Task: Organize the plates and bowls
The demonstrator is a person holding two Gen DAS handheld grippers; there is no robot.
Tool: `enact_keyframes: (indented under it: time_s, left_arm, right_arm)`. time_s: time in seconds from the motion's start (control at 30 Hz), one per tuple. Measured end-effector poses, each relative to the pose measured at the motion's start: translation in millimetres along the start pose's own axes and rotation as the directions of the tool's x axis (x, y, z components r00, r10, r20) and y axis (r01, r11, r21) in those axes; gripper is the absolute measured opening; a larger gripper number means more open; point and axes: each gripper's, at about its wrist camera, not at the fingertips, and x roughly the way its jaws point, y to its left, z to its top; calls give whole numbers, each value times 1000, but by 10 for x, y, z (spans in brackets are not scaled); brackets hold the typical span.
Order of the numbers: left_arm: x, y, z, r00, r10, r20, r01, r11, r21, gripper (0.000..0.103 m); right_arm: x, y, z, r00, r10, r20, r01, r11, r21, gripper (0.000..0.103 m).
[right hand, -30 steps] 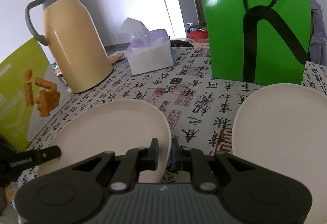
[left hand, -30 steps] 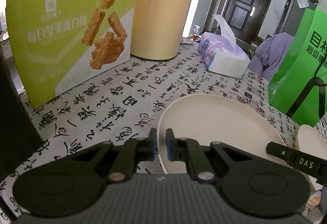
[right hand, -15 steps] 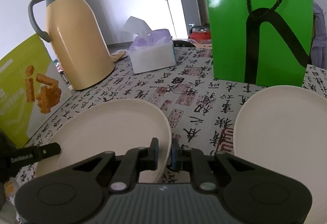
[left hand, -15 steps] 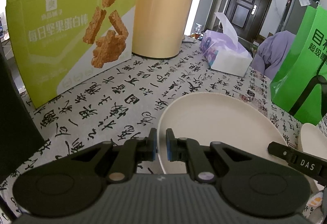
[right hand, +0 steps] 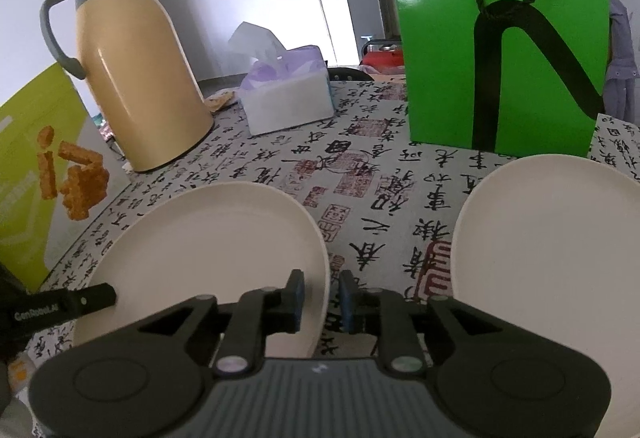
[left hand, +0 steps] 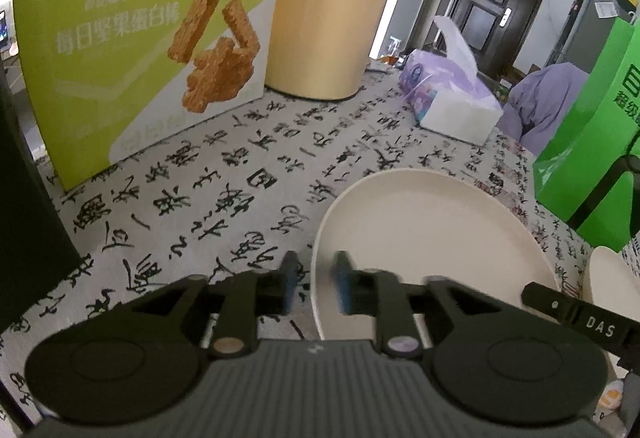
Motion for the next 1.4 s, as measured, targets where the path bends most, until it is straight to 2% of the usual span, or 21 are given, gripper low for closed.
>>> enact_keyframes:
  time_s: [0.03,0.17,0.2,0.27,0.33,0.37,0.93,1.4]
  left_arm:
    - [-6,3,6,1000,-3,-2,3,1000,-4,36]
    - [-16,-11,6,1000,-5,-11,5,1000,4,35]
    - [-14,-19,2,1000,-2,-10,2,1000,10,32]
    - [-11,-28,-1,1000,-2,-14,2,1000,17,18]
    - [-6,-30,0,1000,-14,-22,14,1000,17,14]
    - [-10,-36,1,1000,-11,-21,11,1000,20,13]
    - [-30,-74,1,1000,27,16,-28,998,62,13]
    - [-82,-66,14,999,26,33,-28,998,61,13]
  right_arm:
    - [2,-6,12,1000,2,-9,-2,1000,3,19]
    - [-7,-34,41,999,11,-33,-11,1000,24,21]
    - [-9,-32,40,999,8,-36,-7,1000,23,21]
    - [-15,-26,37,999,-2,-38,3,1000,20,21]
    - [-21,-19,37,999,-1,-41,2,1000,19,19]
    - [-30,-16,36,999,8,-42,-7,1000,23,11]
    - [-114,219,-38,998,-50,25,54,989,-140,10]
    - [-166,256,-54,998,-51,48,58,984,-166,10]
